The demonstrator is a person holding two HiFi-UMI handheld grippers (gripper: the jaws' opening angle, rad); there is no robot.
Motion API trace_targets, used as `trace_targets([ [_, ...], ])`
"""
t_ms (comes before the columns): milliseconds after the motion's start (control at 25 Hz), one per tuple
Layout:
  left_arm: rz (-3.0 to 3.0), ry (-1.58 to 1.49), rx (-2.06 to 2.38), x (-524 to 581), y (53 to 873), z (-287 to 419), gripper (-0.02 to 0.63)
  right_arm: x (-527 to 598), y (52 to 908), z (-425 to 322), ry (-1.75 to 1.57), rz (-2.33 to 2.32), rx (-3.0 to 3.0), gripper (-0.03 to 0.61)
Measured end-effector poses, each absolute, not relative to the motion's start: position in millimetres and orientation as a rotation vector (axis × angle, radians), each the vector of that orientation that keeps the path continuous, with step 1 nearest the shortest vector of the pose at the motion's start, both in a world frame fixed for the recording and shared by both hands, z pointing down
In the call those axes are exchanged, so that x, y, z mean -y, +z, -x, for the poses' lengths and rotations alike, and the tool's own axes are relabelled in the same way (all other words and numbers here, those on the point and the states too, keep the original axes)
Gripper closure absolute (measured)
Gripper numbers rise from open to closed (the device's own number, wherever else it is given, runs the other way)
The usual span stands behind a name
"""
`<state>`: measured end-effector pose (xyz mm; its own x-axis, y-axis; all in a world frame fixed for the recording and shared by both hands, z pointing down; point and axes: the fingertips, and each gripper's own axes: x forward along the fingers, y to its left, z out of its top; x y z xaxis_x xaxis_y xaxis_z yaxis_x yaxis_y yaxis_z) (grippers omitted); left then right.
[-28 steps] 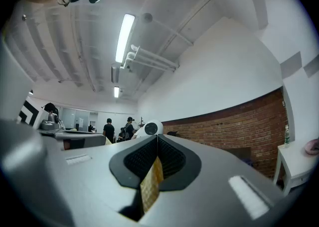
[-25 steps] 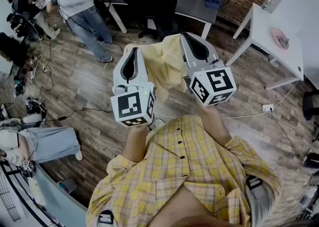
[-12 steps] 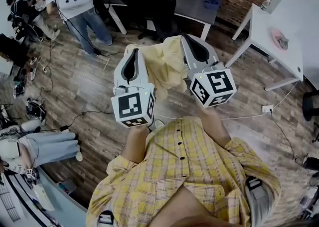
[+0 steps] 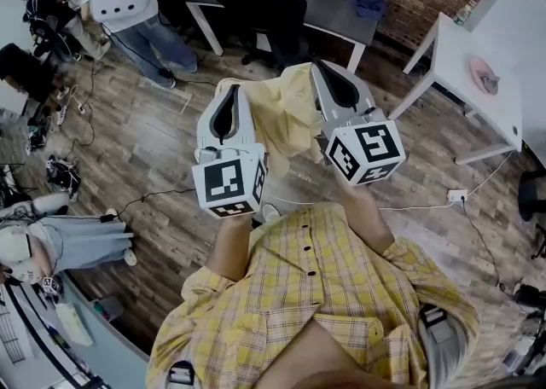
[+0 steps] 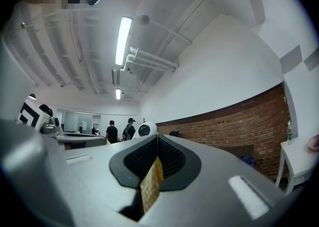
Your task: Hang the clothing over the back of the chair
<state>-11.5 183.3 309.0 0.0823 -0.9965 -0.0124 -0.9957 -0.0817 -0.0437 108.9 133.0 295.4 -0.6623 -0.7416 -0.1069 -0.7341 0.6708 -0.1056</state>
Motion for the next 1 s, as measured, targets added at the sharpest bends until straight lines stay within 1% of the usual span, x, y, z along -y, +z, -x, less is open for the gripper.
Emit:
trace_targets([
  [640, 2.179, -0.064, -2.217, -192.6, 319.0, -35.0, 0.607, -133.4, 306.5, -155.4, -0.122, 1.072, -2.790, 0.568],
  [1000, 2.181, -0.084, -2.237, -161.7, 330.0, -34.1, 0.607, -103.6, 318.7, -157.5, -0.152, 1.074, -2.798, 0.568],
])
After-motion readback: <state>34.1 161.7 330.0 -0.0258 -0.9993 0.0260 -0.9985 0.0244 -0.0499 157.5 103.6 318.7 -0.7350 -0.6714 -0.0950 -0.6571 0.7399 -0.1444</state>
